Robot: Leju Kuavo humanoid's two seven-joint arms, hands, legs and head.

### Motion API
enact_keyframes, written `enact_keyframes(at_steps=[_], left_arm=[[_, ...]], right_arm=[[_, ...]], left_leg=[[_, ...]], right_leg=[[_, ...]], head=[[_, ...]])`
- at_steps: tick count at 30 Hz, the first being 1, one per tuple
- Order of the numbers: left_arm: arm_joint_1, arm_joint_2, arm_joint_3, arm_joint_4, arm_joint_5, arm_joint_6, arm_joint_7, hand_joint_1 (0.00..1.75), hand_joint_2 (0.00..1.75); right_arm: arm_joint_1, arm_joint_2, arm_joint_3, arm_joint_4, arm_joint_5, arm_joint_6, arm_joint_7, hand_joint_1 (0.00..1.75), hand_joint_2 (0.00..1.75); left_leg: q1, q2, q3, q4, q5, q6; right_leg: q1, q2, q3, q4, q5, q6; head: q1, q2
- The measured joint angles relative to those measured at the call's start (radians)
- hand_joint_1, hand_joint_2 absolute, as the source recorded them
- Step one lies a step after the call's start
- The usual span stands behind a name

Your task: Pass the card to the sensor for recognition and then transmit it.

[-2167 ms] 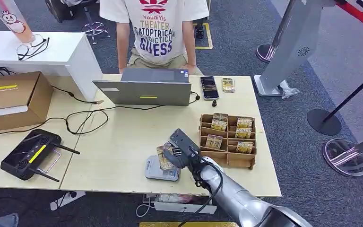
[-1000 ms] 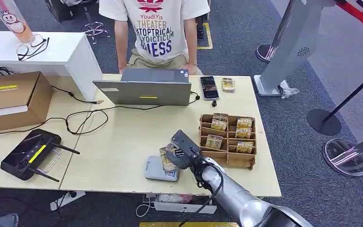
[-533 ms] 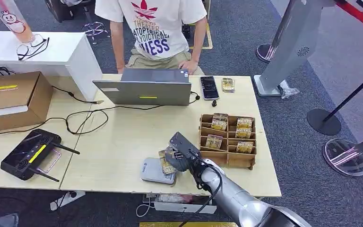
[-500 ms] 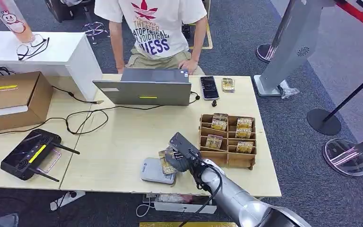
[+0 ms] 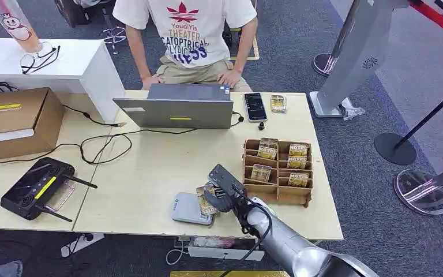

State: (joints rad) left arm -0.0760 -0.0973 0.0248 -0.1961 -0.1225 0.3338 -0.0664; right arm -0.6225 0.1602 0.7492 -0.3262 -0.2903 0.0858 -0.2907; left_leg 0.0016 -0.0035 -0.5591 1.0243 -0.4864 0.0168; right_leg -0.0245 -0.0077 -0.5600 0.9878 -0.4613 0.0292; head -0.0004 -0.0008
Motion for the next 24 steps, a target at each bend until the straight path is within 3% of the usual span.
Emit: enact_keyframes(at_steps=[24], left_arm=[[-0.004,0.000,-0.001,0.000,0.001,-0.001,0.003,0.00,0.00]], right_arm=[[0.008,-0.002,0.035,0.007,0.051,-0.016,0.060,1.75,1.75]], left_leg=[[0.000,0.004,0.003,0.000,0.000,0.000]], right_leg=[[0.000,0.004,0.001,0.000,0.001,-0.001]], head=[[0.000,0.000]])
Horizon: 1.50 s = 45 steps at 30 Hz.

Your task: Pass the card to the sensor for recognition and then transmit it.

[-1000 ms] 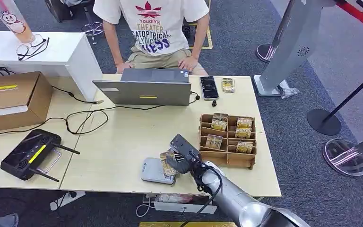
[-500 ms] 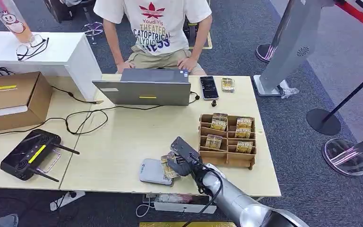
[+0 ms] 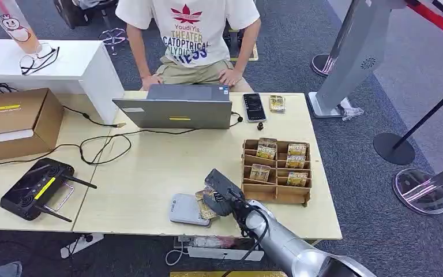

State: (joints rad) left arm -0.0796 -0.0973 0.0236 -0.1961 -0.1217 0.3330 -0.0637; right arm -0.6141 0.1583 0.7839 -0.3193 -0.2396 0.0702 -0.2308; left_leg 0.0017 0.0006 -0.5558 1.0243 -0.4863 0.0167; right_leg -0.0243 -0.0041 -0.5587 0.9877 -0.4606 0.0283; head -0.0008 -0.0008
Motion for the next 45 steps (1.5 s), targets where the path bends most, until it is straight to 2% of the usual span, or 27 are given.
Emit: enact_keyframes(at_steps=[9,19,25,28,34,45], left_arm=[[-0.005,-0.001,-0.008,0.000,0.004,-0.002,0.009,0.00,0.00],[-0.004,-0.001,-0.008,0.000,0.018,-0.002,-0.010,0.00,0.00],[-0.004,-0.001,-0.008,0.000,0.019,-0.002,-0.011,0.00,0.00],[-0.003,-0.001,-0.008,0.000,0.029,-0.002,-0.019,0.00,0.00],[0.006,-0.001,-0.008,0.000,0.040,-0.001,-0.032,0.00,0.00],[0.008,-0.001,-0.008,0.000,0.044,0.004,-0.037,0.00,0.00]], right_arm=[[0.000,-0.002,0.005,-0.001,0.003,0.044,-0.035,1.75,1.75],[0.010,-0.013,0.008,-0.046,-0.002,0.090,-0.143,1.75,1.75],[0.009,-0.020,0.008,-0.081,-0.003,0.094,-0.159,1.75,1.75],[0.008,-0.027,0.008,-0.116,-0.005,0.097,-0.196,1.75,1.75],[0.007,-0.061,-0.008,-0.264,-0.022,0.080,-0.221,1.75,1.75],[0.039,-0.146,-0.111,-0.646,0.006,0.008,-0.203,1.75,1.75]], left_leg=[[0.000,0.000,0.000,0.000,0.000,0.000],[0.000,0.000,-0.002,0.000,0.000,0.000],[0.000,0.000,-0.003,0.000,0.000,0.000],[0.000,0.000,-0.004,0.000,0.000,0.000],[0.000,0.000,-0.004,0.000,0.000,0.000],[0.000,0.000,-0.005,0.000,0.000,0.000]], right_leg=[[0.000,0.001,0.000,0.000,0.000,0.000],[0.001,0.001,-0.001,0.000,0.001,0.000],[0.001,0.001,-0.002,0.000,0.001,0.000],[0.001,0.001,-0.002,0.000,0.001,0.000],[0.001,0.001,-0.003,0.000,0.001,0.000],[0.001,0.000,-0.004,0.000,0.001,0.000]], head=[[0.000,0.000],[0.000,0.000],[0.000,0.000],[0.000,0.000],[0.000,0.000],[0.000,0.000]])
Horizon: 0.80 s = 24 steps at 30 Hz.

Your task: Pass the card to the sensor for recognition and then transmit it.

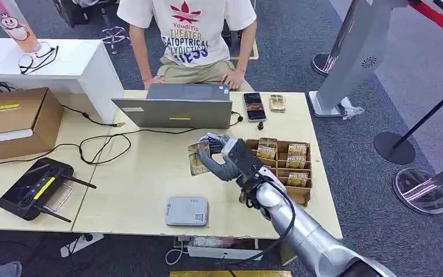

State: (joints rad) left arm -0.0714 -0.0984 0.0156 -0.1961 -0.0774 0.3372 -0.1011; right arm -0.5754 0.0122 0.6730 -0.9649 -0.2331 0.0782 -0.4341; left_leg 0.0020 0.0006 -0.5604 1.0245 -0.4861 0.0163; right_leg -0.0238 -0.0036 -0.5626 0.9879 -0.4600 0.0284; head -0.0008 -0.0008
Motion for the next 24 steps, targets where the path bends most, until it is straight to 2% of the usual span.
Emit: enact_keyframes(at_steps=[6,12,19,24], left_arm=[[0.000,0.000,0.000,0.000,-0.003,-0.004,-0.001,0.00,0.00],[-0.001,0.000,0.000,0.000,-0.005,-0.006,-0.001,0.00,0.00],[-0.004,0.000,-0.006,0.000,-0.013,-0.007,0.008,0.00,0.00],[-0.010,-0.003,-0.012,0.000,-0.017,-0.008,0.020,0.00,0.00]], right_arm=[[0.020,-0.032,-0.056,-0.168,0.055,-0.043,0.000,1.75,1.75],[0.016,-0.044,-0.118,-0.262,0.112,-0.092,0.004,1.75,1.75],[-0.051,-0.045,-0.176,-0.287,0.203,-0.154,0.027,1.75,1.75],[-0.129,-0.044,-0.192,-0.251,0.266,-0.195,0.043,1.75,1.75]], left_leg=[[0.000,0.000,0.000,0.000,0.000,0.000],[0.000,0.000,0.000,0.000,0.000,0.000],[0.000,0.000,0.000,0.000,0.000,0.000],[0.000,0.000,-0.001,0.000,0.001,0.000]], right_leg=[[0.000,0.000,0.000,0.000,0.000,0.000],[0.000,0.000,0.000,0.000,0.001,0.000],[0.000,0.000,0.000,0.000,0.001,0.000],[0.000,0.000,0.000,0.001,0.001,0.000]], head=[[0.000,0.000],[0.000,0.000],[0.000,0.000],[0.000,0.000]])
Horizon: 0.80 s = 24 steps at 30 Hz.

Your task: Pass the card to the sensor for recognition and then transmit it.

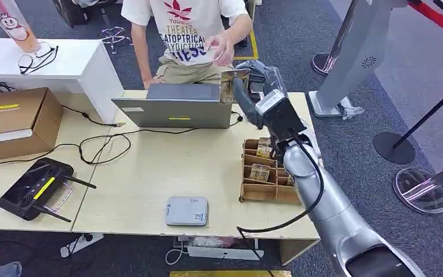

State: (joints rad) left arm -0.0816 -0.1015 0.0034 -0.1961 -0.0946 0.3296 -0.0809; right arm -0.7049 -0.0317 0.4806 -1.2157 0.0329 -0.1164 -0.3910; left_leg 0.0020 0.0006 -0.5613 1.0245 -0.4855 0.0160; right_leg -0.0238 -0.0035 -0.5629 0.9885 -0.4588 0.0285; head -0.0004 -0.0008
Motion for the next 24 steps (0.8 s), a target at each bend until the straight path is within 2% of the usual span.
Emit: enact_keyframes(at_steps=[5,12,24], left_arm=[[-0.009,-0.003,-0.003,0.000,-0.008,0.000,0.009,0.00,0.00],[-0.013,-0.007,-0.004,0.000,-0.013,0.002,0.018,0.00,0.00],[-0.012,-0.007,-0.004,0.000,-0.008,0.009,0.014,0.00,0.00]], right_arm=[[-0.093,0.014,-0.007,0.105,0.042,-0.030,0.018,1.75,1.75],[-0.176,0.040,-0.008,0.276,0.070,-0.069,0.011,1.75,1.75],[-0.215,0.093,-0.008,0.530,0.074,-0.090,-0.017,1.75,1.75]], left_leg=[[0.000,-0.001,0.000,0.000,0.001,-0.001],[0.000,0.000,0.000,0.000,0.001,-0.001],[0.001,-0.001,-0.001,0.000,0.001,-0.001]], right_leg=[[0.000,-0.001,0.000,0.000,0.000,0.000],[0.000,0.000,0.000,0.000,0.001,-0.001],[0.001,-0.001,0.000,0.000,0.001,-0.001]], head=[[0.000,0.000],[0.000,0.000],[0.000,0.000]])
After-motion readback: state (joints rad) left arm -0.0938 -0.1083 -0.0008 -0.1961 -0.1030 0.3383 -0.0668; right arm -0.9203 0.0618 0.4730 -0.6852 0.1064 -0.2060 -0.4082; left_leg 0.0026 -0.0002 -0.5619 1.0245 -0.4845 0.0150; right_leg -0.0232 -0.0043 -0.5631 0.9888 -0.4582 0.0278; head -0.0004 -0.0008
